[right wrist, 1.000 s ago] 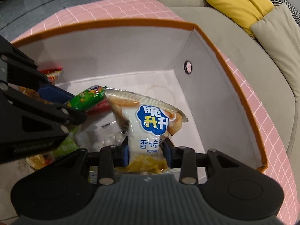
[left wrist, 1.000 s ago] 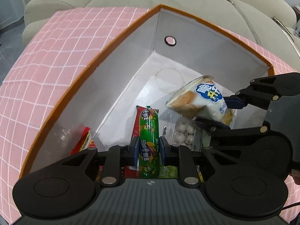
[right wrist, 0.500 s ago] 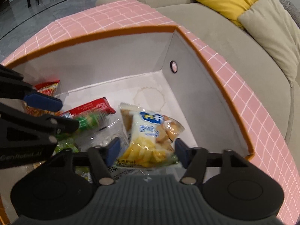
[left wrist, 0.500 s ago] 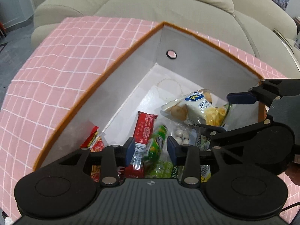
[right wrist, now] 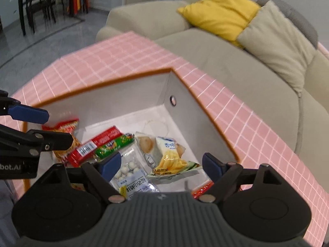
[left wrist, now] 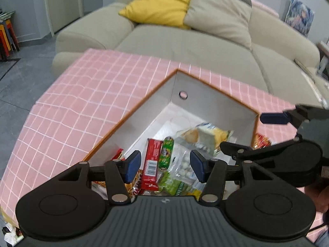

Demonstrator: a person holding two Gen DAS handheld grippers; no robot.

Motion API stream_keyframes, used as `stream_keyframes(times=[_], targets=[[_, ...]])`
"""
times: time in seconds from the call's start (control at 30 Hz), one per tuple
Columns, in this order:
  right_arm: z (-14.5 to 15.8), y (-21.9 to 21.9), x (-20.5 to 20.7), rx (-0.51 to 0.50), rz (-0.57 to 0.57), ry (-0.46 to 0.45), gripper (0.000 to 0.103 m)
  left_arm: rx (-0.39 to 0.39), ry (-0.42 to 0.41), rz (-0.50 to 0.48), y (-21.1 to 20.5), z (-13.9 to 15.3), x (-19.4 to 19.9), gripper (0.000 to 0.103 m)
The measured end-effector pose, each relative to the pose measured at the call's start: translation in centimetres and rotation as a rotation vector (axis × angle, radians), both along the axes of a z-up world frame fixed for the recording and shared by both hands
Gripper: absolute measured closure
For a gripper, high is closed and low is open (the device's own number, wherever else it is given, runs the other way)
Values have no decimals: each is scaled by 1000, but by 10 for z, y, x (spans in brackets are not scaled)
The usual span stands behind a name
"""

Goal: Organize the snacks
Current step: 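Move both grippers back toward the red chip bag and white bar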

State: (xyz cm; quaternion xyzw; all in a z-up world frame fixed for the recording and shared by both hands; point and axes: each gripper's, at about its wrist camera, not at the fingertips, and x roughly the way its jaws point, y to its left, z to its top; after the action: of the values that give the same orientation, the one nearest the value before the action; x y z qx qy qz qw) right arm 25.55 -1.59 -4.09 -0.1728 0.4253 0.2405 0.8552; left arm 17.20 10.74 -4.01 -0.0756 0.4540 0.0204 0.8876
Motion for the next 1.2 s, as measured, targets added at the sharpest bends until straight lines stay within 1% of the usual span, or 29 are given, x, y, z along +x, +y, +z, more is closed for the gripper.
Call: stream_keyframes(times=[0.1,0.23,0.43,0.57,0.73,0.83,0.97,1.2], targets=[[13,-13,-18,35,-54,-44,15,-13,-56,26,-5,14,-15,38],[24,-33,-43,53,-115,-101,14,-21,-119,31,-17,27,-35,38],[34,-66,-86,100,-204,-185,12,13,-181,9,-42,33,-61,38],[35,-86,-112,121,-260,-228,11,-3,-199,-24,-59,31,-78,38],[28,-108,-141,135,-329,-268,11,-14,-208,-70,-80,23,-94,38],[20,-120,-156,133,-349,-281,11,-30,-204,-99,-92,16,-100,38],[6,-134,-174,111,-363,-304,11,-55,-188,-133,-108,4,-107,38],[-27,-159,-196,67,-381,-304,11,-52,-161,-197,-139,-22,-109,38]])
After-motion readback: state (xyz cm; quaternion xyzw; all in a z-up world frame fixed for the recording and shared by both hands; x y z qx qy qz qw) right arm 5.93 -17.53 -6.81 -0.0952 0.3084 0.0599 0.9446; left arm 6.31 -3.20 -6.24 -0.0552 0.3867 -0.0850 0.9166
